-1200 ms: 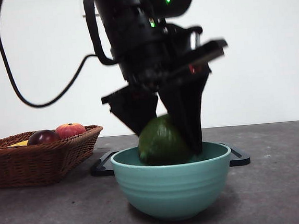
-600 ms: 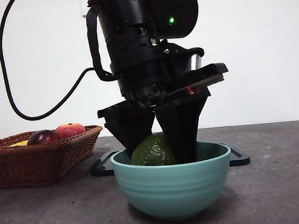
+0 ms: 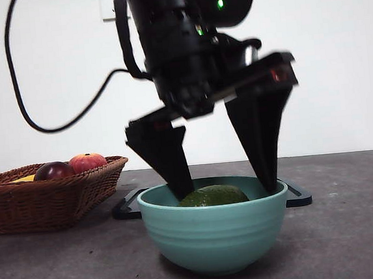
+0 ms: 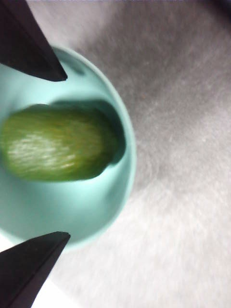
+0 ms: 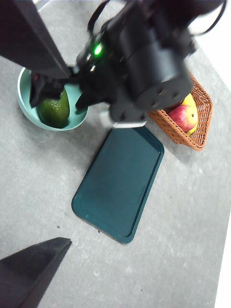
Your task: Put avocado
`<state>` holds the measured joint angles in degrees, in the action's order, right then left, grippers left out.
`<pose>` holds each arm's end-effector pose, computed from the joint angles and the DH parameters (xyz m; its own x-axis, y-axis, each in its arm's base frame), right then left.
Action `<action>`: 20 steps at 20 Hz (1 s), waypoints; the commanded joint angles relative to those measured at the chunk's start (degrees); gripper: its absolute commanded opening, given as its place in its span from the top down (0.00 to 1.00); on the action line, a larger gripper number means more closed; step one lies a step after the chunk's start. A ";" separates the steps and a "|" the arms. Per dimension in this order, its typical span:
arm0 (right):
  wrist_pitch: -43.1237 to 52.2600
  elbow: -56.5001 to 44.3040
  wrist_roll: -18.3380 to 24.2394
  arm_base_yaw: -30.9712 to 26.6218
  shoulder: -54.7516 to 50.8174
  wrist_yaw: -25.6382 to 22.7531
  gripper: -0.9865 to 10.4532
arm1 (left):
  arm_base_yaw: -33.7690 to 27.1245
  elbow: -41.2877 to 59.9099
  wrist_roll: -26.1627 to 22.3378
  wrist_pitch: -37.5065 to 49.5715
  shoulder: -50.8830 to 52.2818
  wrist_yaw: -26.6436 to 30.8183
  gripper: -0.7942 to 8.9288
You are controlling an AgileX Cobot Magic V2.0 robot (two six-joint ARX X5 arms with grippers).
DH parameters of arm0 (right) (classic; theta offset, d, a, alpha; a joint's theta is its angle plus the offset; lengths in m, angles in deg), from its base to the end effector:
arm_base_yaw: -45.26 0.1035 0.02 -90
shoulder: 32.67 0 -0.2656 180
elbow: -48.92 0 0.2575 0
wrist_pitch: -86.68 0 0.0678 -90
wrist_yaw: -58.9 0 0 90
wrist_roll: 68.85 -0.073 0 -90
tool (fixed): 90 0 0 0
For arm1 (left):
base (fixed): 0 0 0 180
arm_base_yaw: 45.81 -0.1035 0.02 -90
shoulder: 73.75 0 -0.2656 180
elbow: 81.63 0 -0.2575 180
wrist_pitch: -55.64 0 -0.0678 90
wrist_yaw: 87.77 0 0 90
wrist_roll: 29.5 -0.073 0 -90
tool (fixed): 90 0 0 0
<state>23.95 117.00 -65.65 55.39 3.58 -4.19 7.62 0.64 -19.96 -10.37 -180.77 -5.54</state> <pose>0.1306 0.0569 0.3281 0.6736 0.5801 -0.4579 -0.5665 0.8032 0.1842 0.2229 -0.3170 0.1804 0.0412 -0.2825 -0.9584 0.7094 0.6837 -0.1710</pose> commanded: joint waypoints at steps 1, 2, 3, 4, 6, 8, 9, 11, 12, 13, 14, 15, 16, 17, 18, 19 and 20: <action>0.26 1.11 0.02 0.20 0.22 0.09 0.37 | 0.52 -1.49 -0.59 -0.22 5.35 -0.15 0.40; 0.26 1.11 0.02 0.20 0.22 0.09 0.37 | 0.24 -1.49 -1.03 -0.39 8.02 -0.15 0.35; 0.26 1.11 0.02 0.20 0.22 0.09 0.37 | 0.11 -1.49 -1.60 -0.39 10.69 -0.15 0.32; 0.26 1.11 0.02 0.20 0.22 0.09 0.37 | -0.22 -1.49 -1.84 -0.57 13.40 -0.15 0.30; 0.26 1.11 0.00 0.20 0.22 0.09 0.37 | -0.96 -1.49 -3.39 -2.78 18.69 -0.11 0.31; 0.26 1.11 0.00 0.20 0.22 0.09 0.37 | -1.57 -1.46 -4.85 -6.58 23.69 -0.11 0.31; 0.26 1.11 -0.28 0.20 0.22 0.17 0.37 | -2.01 -1.42 -5.44 -8.48 26.14 -0.11 0.31; 0.24 1.11 -1.09 0.22 0.26 1.53 0.37 | -3.17 -1.31 -6.40 -11.65 30.99 -0.04 0.31; 0.13 1.11 -1.09 0.22 0.33 2.34 0.37 | -3.96 -1.07 -7.10 -12.66 33.46 0.11 0.31; 0.04 1.11 -1.11 0.22 0.37 2.80 0.37 | -4.76 -0.39 -7.89 -13.18 36.24 0.28 0.31; -0.13 1.11 -1.11 0.22 0.37 2.95 0.37 | -5.53 0.52 -8.50 -13.35 38.95 0.33 0.31; -0.26 1.11 -1.16 0.22 0.37 2.95 0.37 | -6.21 1.88 -8.68 -13.14 41.86 0.33 0.31; -0.35 1.11 -1.31 0.22 0.37 2.95 0.37 | -6.73 3.76 -8.66 -12.52 44.76 0.35 0.31; -0.46 1.11 -1.31 0.22 0.37 2.95 0.37 | -7.15 5.88 -8.72 -12.07 47.71 0.39 0.31; -0.52 1.11 -1.31 0.22 0.37 2.95 0.37 | -7.48 8.31 -8.94 -11.58 50.75 0.55 0.31; -0.55 1.11 -1.33 0.22 0.37 2.95 0.37 | -7.74 11.08 -9.11 -10.56 53.88 0.61 0.31; -0.57 1.11 -1.33 0.22 0.37 2.95 0.37 | -7.85 14.21 -9.09 -9.09 57.16 0.70 0.31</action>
<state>23.21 117.00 -66.30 55.39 3.58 -1.32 -0.56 15.02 -28.16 -20.08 -123.73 -5.11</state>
